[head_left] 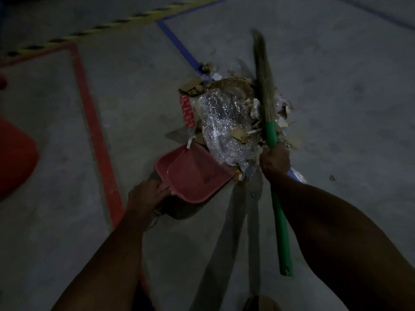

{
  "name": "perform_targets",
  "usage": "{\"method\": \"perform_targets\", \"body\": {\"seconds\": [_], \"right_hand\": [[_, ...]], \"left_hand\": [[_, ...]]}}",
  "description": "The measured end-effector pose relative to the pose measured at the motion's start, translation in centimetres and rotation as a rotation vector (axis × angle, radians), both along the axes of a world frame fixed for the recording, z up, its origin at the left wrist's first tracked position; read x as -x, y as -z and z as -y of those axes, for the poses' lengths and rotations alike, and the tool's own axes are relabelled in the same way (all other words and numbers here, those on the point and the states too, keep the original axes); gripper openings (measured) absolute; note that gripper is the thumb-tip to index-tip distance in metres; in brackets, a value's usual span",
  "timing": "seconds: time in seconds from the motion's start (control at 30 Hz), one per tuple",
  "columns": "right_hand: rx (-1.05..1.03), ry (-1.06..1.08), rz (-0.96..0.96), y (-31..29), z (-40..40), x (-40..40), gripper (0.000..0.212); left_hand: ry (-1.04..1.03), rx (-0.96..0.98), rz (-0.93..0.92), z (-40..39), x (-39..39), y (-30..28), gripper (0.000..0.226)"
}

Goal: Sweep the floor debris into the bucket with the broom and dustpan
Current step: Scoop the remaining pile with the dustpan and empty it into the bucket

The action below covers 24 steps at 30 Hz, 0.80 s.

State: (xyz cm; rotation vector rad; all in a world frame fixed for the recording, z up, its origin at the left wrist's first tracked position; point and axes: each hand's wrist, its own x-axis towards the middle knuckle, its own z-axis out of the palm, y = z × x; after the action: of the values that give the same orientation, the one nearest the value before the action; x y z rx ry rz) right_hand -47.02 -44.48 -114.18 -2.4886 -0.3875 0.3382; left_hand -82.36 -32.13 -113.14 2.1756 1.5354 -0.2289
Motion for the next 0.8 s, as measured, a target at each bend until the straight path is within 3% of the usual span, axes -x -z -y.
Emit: {"method": "perform_targets", "body": {"seconds": [0.17, 0.37, 0.47, 0.63, 0.8], "right_hand": [[-0.034, -0.006, -0.005, 1.8, 2.4, 0.9, 0.037], [-0.070, 0.070, -0.018, 2.2, 5.7, -0.3, 0.050], [-0.038, 0.106, 0.020, 1.6, 7.0, -2.0, 0.048], [-0.054, 0.130, 0.039, 1.2, 8.1, -3.7, 0.047], [-0.001, 0.101, -0.063, 1.6, 7.4, -2.7, 0.046]], "left_hand": [[0.060, -0.058, -0.001, -0.7, -1.8, 0.1, 0.055], [0.123, -0.047, 0.027, -1.5, -2.0, 0.1, 0.077], [0.150, -0.071, 0.012, -2.1, -1.8, 0.1, 0.074], [0.215, -0.049, 0.065, -3.1, -1.2, 0.9, 0.090], [0.292, -0.096, 0.019, -4.4, -2.6, 0.4, 0.056]]}}
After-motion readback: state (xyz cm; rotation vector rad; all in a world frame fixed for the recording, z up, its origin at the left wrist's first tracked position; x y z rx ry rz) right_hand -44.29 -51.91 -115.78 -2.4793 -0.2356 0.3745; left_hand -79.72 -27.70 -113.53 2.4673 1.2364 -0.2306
